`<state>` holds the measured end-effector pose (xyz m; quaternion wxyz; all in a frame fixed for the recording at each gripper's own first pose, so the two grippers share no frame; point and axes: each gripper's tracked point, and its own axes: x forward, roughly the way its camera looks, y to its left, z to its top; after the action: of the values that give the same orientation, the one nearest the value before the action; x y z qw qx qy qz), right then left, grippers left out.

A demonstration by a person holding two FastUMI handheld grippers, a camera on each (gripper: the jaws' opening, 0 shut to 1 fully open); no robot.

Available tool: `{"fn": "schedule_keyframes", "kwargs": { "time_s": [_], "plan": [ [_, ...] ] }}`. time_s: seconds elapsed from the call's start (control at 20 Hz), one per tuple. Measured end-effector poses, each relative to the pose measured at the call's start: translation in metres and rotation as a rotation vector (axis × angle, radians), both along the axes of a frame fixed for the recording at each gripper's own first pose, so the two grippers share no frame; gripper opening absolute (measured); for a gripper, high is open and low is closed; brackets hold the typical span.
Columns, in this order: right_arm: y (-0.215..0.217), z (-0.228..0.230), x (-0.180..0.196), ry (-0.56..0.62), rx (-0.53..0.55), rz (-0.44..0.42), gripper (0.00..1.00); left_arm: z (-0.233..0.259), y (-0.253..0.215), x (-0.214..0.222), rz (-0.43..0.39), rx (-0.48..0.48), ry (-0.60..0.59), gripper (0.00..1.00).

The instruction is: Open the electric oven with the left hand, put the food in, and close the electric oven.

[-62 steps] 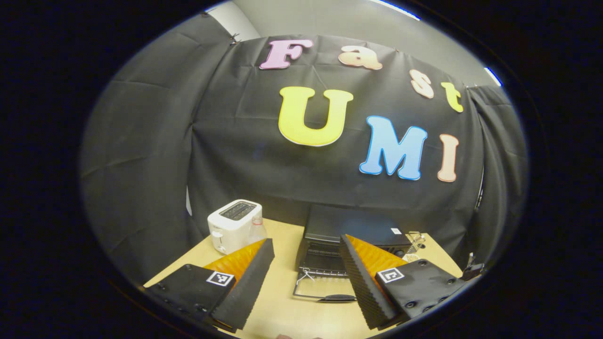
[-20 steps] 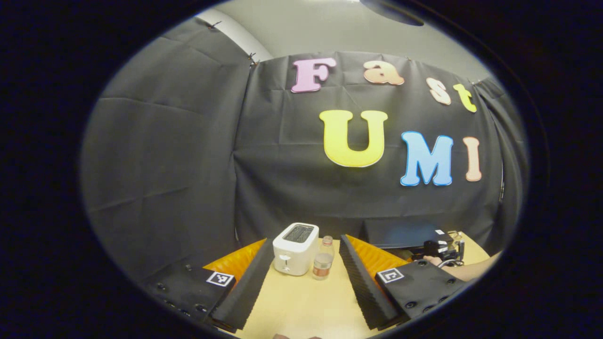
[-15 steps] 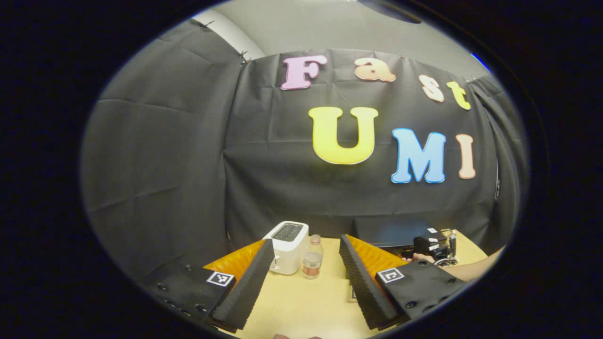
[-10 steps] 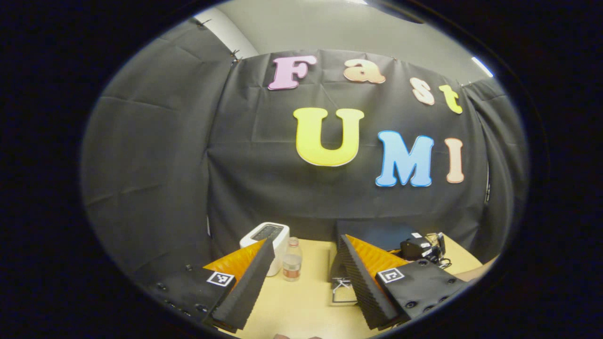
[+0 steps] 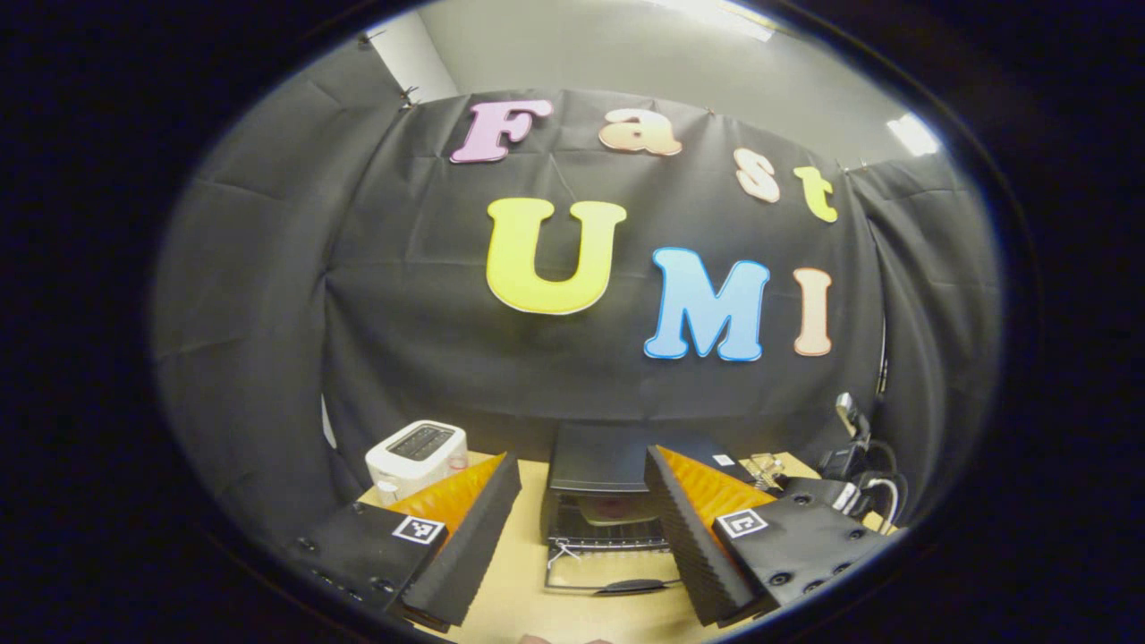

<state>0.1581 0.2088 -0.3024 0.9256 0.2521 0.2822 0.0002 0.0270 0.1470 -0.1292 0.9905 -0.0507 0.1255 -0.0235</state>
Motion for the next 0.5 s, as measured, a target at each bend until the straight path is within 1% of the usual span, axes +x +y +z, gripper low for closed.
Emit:
{"fn": "schedule_keyframes", "kwargs": {
  "time_s": [0.1,0.15,0.2,0.25,0.3,0.35,0.4,0.45,0.5],
  "plan": [
    [-0.019,0.047,-0.010,-0.135,-0.134,0.051,0.43,-0.001,-0.014,0.007,-0.017,0.007,0.002,1.00],
    [-0.028,0.072,-0.016,-0.199,-0.189,0.070,0.45,-0.002,-0.020,0.009,-0.025,0.010,0.003,1.00],
    [-0.033,0.093,-0.021,-0.257,-0.228,0.081,0.65,0.002,-0.024,0.010,-0.030,0.013,0.002,1.00],
    [-0.036,0.116,-0.032,-0.315,-0.258,0.092,0.71,0.004,-0.029,0.011,-0.032,0.014,0.001,1.00],
    [-0.041,0.136,-0.039,-0.372,-0.290,0.095,0.72,0.005,-0.033,0.013,-0.030,0.010,0.000,1.00],
    [-0.045,0.156,-0.047,-0.428,-0.312,0.104,0.74,0.011,-0.037,0.014,-0.028,0.001,-0.011,0.97],
    [-0.053,0.178,-0.054,-0.475,-0.347,0.100,0.87,0.017,-0.042,0.017,-0.032,-0.010,-0.031,0.95],
    [-0.059,0.189,-0.059,-0.514,-0.375,0.093,0.98,0.018,-0.048,0.017,-0.040,-0.014,-0.040,0.95],
    [-0.064,0.198,-0.065,-0.541,-0.390,0.086,0.97,0.012,-0.052,0.018,-0.048,-0.009,-0.026,0.95]
  ]
}}
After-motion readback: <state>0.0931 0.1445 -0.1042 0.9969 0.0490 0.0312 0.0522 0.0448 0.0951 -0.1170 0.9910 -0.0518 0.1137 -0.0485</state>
